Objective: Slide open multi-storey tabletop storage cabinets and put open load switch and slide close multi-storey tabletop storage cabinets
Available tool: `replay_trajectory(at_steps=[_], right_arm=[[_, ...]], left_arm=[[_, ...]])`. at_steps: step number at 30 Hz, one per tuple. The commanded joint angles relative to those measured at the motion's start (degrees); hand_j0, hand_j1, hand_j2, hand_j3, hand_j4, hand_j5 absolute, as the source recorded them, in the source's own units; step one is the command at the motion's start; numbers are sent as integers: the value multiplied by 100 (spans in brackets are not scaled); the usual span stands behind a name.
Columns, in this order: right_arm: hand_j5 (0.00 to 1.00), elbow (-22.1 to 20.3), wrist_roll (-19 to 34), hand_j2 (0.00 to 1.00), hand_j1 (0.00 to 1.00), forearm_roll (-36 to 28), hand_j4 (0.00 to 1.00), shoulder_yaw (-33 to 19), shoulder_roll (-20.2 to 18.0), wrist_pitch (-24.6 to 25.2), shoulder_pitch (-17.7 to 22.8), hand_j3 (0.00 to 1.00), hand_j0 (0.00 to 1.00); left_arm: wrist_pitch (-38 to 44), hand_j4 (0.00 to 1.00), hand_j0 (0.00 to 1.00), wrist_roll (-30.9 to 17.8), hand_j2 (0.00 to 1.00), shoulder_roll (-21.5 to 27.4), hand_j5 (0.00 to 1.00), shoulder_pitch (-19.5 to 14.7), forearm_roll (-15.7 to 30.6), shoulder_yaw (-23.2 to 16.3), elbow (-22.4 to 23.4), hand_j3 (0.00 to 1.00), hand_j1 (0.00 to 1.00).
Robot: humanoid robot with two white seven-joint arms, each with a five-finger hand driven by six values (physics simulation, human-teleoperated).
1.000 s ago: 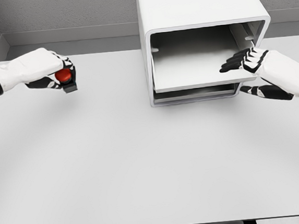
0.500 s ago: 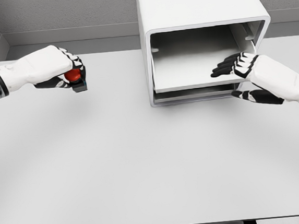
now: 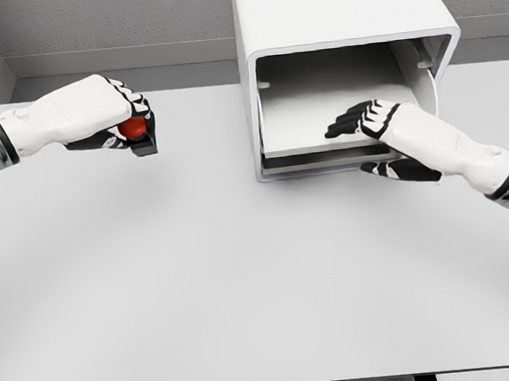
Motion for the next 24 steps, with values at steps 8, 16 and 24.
replay_trajectory(at_steps=[8, 16, 24], right_arm=[[81, 382, 125, 81, 81, -26, 81, 230, 234, 1, -88, 81, 81], [81, 426, 117, 81, 81, 27, 81, 371, 199, 1, -35, 81, 81], [83, 65, 90, 83, 83, -17, 83, 327, -74, 1, 79, 83, 83]], left_arm=[[18, 41, 41, 2, 41, -40, 41, 9, 59, 3, -162, 41, 41], [18, 41, 41, 2, 41, -146, 41, 9, 59, 3, -302, 41, 41], [18, 41, 41, 2, 41, -190, 41, 9, 59, 3, -399, 41, 41]])
